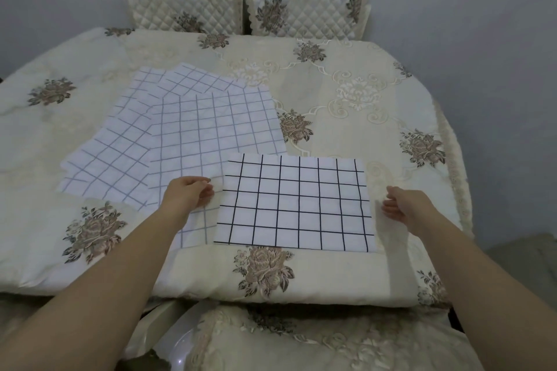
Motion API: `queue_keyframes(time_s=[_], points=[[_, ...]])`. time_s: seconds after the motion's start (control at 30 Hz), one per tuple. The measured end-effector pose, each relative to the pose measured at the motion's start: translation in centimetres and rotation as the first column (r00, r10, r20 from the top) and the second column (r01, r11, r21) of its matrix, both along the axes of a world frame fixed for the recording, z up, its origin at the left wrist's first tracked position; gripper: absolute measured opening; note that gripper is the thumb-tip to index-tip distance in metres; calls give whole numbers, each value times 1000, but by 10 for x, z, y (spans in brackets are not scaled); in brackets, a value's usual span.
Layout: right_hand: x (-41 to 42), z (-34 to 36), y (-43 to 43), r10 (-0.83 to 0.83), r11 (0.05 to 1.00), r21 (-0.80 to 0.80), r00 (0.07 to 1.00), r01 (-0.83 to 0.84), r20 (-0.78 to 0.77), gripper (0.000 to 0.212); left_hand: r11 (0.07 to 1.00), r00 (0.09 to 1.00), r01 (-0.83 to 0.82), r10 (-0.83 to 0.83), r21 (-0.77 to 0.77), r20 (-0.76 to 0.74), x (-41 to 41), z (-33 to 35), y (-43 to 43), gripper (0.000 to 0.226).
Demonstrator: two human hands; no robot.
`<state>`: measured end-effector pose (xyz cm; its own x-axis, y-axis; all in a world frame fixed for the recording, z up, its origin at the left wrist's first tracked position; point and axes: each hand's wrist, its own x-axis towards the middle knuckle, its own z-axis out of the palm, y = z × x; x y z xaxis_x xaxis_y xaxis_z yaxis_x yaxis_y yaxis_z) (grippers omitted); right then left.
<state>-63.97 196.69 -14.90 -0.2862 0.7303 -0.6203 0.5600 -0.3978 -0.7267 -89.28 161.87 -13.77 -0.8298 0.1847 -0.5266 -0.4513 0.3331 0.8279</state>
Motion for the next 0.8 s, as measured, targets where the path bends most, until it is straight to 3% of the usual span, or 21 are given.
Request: queue_keyframes(time_s=[0.5, 0.63, 0.8], points=[[-5, 7, -25, 125, 982, -150, 991, -116, 52, 25, 988, 982, 122, -107, -89, 158, 29, 3, 19, 10], [-8, -1, -31, 201, 980, -19, 972, -200, 124, 23, 952, 970, 239, -227, -191, 81, 40, 3, 26, 20], [-1, -11, -30, 233, 958, 124, 952, -260, 196, 18, 936, 971, 235, -240, -261, 13, 46, -2, 30, 11]])
